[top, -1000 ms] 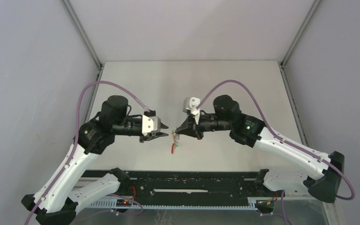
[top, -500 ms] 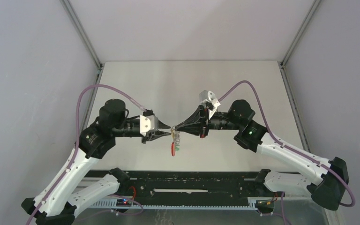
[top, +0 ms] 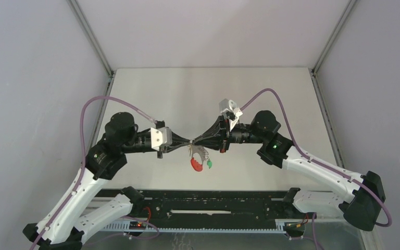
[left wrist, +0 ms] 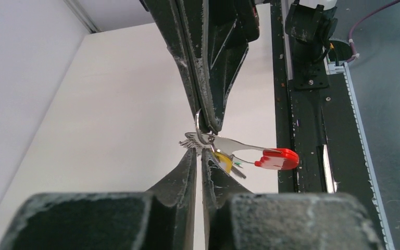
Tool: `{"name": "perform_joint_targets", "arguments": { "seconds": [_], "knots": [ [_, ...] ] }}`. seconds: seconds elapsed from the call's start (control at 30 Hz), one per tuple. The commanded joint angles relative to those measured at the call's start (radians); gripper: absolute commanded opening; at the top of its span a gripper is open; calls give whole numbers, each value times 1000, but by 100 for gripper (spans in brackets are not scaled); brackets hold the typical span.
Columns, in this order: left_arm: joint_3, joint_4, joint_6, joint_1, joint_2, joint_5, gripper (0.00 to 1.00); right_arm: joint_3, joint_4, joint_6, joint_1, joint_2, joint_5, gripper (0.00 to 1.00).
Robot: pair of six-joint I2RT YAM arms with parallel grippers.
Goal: Put the keys on the keyring
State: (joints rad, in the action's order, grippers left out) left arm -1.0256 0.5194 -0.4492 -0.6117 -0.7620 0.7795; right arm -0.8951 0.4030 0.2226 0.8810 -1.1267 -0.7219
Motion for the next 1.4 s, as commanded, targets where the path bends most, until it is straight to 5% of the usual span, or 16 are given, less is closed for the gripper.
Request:
{"name": "perform_joint_targets", "arguments": {
  "seconds": [0.0, 0.3, 0.57, 0.9, 1.0, 1.27, 1.37],
  "knots": [
    [38, -40, 15, -6, 25, 34, 9, -6, 33, 12, 11, 8, 34, 0],
    [40, 137, -187, -6, 44, 73, 24, -7, 38, 15, 13, 12, 44, 0],
    [49, -35, -43, -8, 53, -40, 29, -7, 40, 16, 16, 8, 46, 0],
    [54, -21, -34, -13, 59, -38, 29, -7, 42, 14, 16, 7, 45, 0],
    [50, -21, -31, -18, 54, -39, 26, -7, 43, 14, 16, 7, 45, 0],
    [49, -75, 26, -20, 51, -48, 1, -7, 31, 11, 16, 8, 47, 0],
    [56, -91, 40, -19, 57, -40, 0, -7, 28, 11, 16, 6, 49, 0]
  ]
}}
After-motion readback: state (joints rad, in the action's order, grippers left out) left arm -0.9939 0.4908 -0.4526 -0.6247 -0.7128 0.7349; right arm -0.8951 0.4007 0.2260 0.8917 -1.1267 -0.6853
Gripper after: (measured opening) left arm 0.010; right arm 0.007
